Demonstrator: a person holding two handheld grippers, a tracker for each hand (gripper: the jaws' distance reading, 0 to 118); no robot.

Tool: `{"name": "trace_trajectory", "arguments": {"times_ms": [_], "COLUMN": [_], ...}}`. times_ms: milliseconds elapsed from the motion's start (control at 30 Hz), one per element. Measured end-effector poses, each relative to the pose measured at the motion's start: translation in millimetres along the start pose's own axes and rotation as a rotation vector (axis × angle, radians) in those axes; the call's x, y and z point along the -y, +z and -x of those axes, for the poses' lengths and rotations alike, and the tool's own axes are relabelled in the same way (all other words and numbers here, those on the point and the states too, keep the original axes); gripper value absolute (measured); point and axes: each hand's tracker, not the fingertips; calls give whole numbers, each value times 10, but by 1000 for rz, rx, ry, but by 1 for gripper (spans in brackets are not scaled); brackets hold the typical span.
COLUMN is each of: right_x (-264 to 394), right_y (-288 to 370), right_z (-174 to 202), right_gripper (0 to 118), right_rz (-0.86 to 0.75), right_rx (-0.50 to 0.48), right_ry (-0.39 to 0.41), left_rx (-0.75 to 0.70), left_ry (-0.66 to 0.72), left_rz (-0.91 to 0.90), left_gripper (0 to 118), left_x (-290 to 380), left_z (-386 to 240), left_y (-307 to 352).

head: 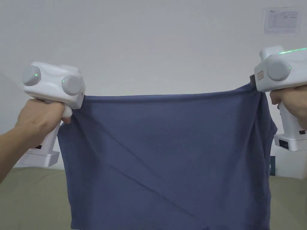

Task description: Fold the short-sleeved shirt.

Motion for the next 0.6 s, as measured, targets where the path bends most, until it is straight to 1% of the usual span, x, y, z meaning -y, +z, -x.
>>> {"name": "trace_trajectory", "arguments": {"times_ms": [100, 167, 267, 300, 333, 367, 400, 433, 467, 500, 533, 600], "right_x": [279, 533, 1003, 1279, 1498, 1755, 1983, 2205, 2401, 2607, 2775, 3163], "right_y": [-157, -276, -291, -257, -231, -186, -103, -18, 92, 218, 344, 673], "right_z": [76, 131, 154, 164, 177, 188, 218, 214, 194, 185, 166, 132], "right_gripper": [0, 0, 0, 0, 0, 0, 0, 0, 0, 0, 0, 0], "right_rz": [19, 63, 124, 161, 194, 223, 258, 291, 297, 328, 333, 378], "right_rx": [-3, -2, -31, -52, -60, -89, -81, -103, -128, -119, -150, -175], "right_ry": [-4, 29, -4, -25, -10, 18, 32, 28, 3, -10, -41, -48], "left_rx": [-3, 11, 55, 68, 81, 88, 99, 112, 118, 125, 132, 143], "left_ry": [3, 5, 16, 8, 5, -13, -13, -26, -37, -55, -72, -82], "left_rz": [24, 49, 121, 136, 141, 164, 180, 210, 226, 242, 250, 275], "left_gripper": [2, 2, 2, 2, 2, 2, 2, 2, 2, 2, 2, 2], "left_x": [229, 445, 908, 1105, 1279, 1485, 1703, 1918, 2097, 2296, 2468, 2828], "left_z": [-133, -215, -328, -371, -391, -423, -444, -463, -452, -454, -447, -378], "left_y": [-211, -354, -528, -556, -529, -526, -520, -495, -443, -381, -302, -75]}}
